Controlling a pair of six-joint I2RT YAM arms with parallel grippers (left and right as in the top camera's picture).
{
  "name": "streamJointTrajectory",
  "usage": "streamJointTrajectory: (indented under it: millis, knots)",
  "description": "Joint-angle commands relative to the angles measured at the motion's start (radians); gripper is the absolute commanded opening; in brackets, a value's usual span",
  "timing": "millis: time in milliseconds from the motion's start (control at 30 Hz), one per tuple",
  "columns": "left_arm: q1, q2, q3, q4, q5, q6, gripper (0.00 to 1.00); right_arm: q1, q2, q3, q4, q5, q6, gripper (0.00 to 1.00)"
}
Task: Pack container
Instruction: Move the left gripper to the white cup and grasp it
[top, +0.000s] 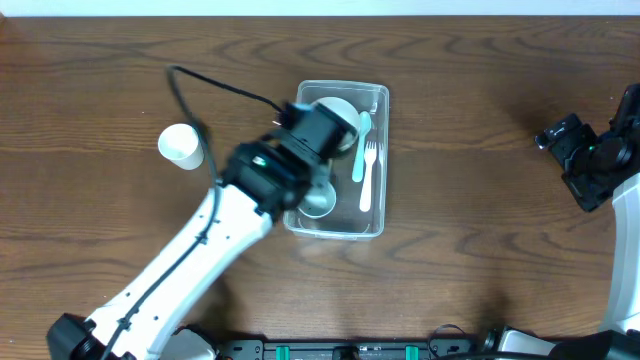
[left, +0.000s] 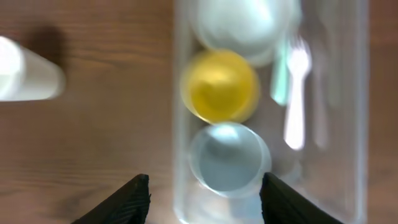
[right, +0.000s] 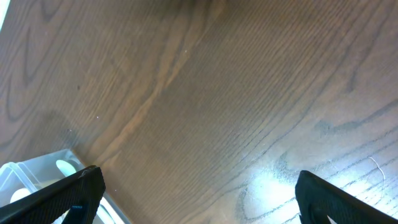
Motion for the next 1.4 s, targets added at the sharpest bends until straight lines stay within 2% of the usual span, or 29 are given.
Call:
streamJointTrajectory:
  millis: [0, 200, 367, 600, 933, 1133, 1367]
  knots:
    - [0.125, -0.002, 0.018, 0.030, -0.073, 0.028, 0.63, -0.008, 0.004, 0.006, 0.000, 0.000, -0.005, 0.99]
    - [0.344, 0.034, 0.018, 0.124, -0.072, 0.071, 0.65, -0.008, 0.004, 0.006, 0.000, 0.000, -0.005, 0.99]
    - [0.470, 0.109, 0.018, 0.190, -0.050, 0.143, 0.65, -0.008, 0.004, 0.006, 0.000, 0.000, -0.005, 0.99]
    - [0.550, 0.259, 0.018, 0.227, -0.042, 0.181, 0.66, -0.008, 0.004, 0.006, 0.000, 0.000, -0.005, 0.99]
    - [0.574, 0.404, 0.014, 0.215, -0.026, 0.177, 0.64, -0.008, 0.004, 0.006, 0.000, 0.000, -0.005, 0.99]
    - [0.574, 0.447, 0.000, 0.203, 0.053, 0.177, 0.45, -0.008, 0.004, 0.006, 0.000, 0.000, -0.005, 0.99]
    - [0.574, 0.464, -0.004, 0.163, 0.068, 0.177, 0.08, -0.008, 0.004, 0.006, 0.000, 0.000, -0.005, 0.99]
